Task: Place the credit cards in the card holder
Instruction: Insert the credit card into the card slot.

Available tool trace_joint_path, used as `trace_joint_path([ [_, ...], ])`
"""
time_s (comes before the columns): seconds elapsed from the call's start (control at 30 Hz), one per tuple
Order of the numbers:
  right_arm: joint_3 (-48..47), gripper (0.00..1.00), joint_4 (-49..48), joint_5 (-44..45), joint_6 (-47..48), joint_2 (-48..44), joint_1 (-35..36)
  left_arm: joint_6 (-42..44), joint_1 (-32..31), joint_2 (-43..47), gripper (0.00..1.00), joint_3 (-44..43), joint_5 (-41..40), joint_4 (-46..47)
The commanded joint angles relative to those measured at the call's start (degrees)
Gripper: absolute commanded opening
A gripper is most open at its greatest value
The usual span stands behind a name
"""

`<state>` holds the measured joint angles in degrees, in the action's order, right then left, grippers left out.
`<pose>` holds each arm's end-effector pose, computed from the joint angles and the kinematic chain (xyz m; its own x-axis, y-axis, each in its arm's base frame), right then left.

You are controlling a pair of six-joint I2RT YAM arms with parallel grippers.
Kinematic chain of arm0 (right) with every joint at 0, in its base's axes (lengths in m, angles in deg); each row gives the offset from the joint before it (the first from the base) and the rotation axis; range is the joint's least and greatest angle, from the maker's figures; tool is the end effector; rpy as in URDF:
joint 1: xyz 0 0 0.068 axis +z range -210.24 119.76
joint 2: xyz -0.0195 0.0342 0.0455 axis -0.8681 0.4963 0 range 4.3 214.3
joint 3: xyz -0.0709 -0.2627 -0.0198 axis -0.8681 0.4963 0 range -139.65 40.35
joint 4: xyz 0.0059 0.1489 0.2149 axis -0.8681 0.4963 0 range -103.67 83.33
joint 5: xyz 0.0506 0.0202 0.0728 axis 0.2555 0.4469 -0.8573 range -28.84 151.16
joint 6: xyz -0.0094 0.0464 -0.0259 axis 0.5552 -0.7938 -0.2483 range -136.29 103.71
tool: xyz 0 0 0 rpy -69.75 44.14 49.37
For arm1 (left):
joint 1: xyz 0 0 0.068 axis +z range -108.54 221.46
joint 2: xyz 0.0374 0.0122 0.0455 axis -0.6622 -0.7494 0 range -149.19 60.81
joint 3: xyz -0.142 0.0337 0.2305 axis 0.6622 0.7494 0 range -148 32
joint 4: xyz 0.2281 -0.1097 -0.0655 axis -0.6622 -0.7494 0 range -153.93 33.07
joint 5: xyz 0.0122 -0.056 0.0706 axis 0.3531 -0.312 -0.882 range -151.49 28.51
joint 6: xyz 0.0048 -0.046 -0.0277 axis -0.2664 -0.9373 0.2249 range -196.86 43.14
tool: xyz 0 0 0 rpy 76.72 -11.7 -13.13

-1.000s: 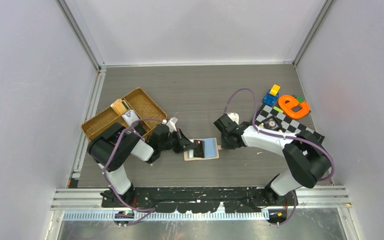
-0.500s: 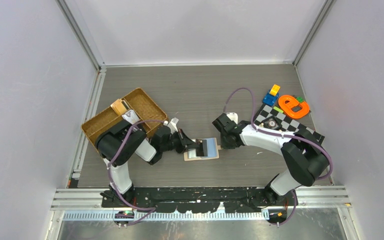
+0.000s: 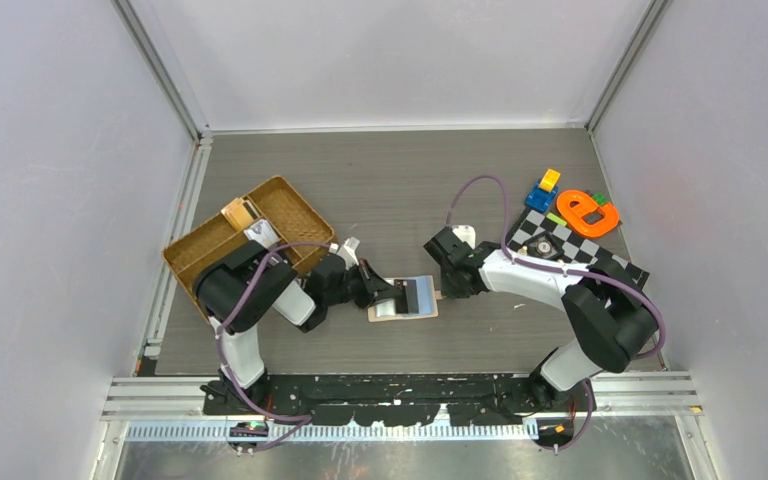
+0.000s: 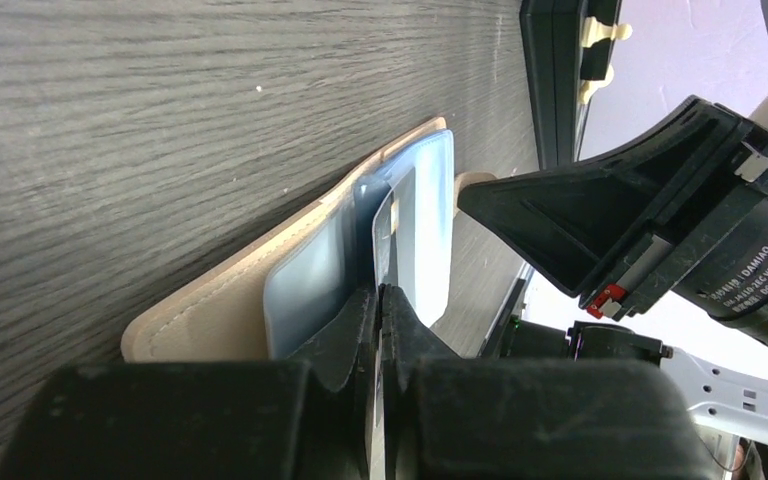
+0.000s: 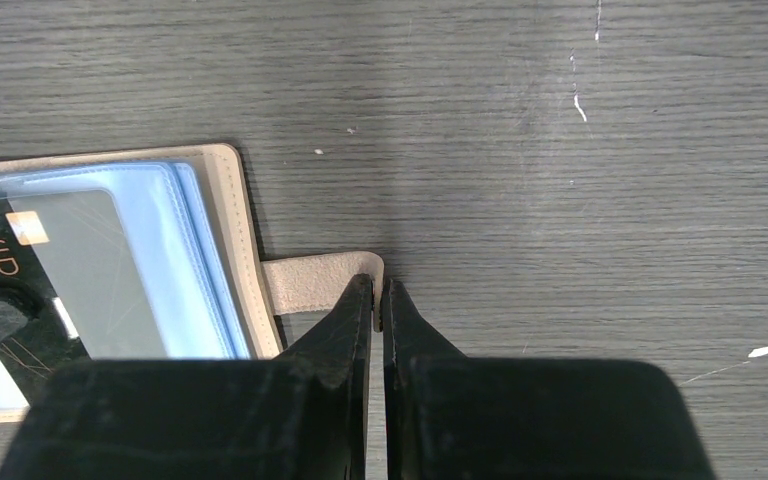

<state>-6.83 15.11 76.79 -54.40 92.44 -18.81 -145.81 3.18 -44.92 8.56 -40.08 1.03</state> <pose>0.2113 0.1736 0.1603 -0.9035 -0.0048 -0.4285 -0.0122 0.9998 0.0147 0.2130 -0.1846 0.0887 -0.8981 -0.3980 -0.1869 -0.0009 0.4268 -0.9043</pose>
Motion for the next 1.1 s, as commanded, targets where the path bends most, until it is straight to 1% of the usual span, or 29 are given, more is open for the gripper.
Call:
trace_joint_path([
  [0.0, -0.26, 0.01, -1.10, 1.64, -2.33, 0.67, 0.69, 3.81, -0.49, 2.04, 0.05, -0.42, -3.03, -7.87],
  [0.2, -0.04, 0.00, 0.33, 3.39, -2.36, -0.49, 0.69, 9.82, -0.56, 8.62, 0.15, -3.31, -4.72, -21.77],
  [0.27, -0.05, 0.00, 0.48, 3.52, -2.48, -0.48, 0.74, 11.44, -0.57, 10.37, 0.21, -4.10, -5.24, -26.32],
  [0.47, 0.15, 0.00, 0.22, 3.22, -2.48, -0.53, 0.73, 14.51, -0.86, 13.86, 0.35, -5.71, -6.49, -33.51],
  [0.57, 0.03, 0.01, 0.15, 3.01, -2.50, -0.42, 0.76, 15.68, -1.38, 14.66, 0.38, -6.81, -6.57, -36.47],
  [0.77, -0.03, 0.01, -0.10, 2.69, -2.43, -0.07, 0.69, 17.00, -3.95, 14.30, 0.38, -9.85, -7.81, -41.33],
  [1.07, 0.15, 0.01, -0.56, 1.95, -2.47, 0.12, 0.80, 16.82, -4.76, 11.31, 0.34, -12.10, -6.54, -39.43],
])
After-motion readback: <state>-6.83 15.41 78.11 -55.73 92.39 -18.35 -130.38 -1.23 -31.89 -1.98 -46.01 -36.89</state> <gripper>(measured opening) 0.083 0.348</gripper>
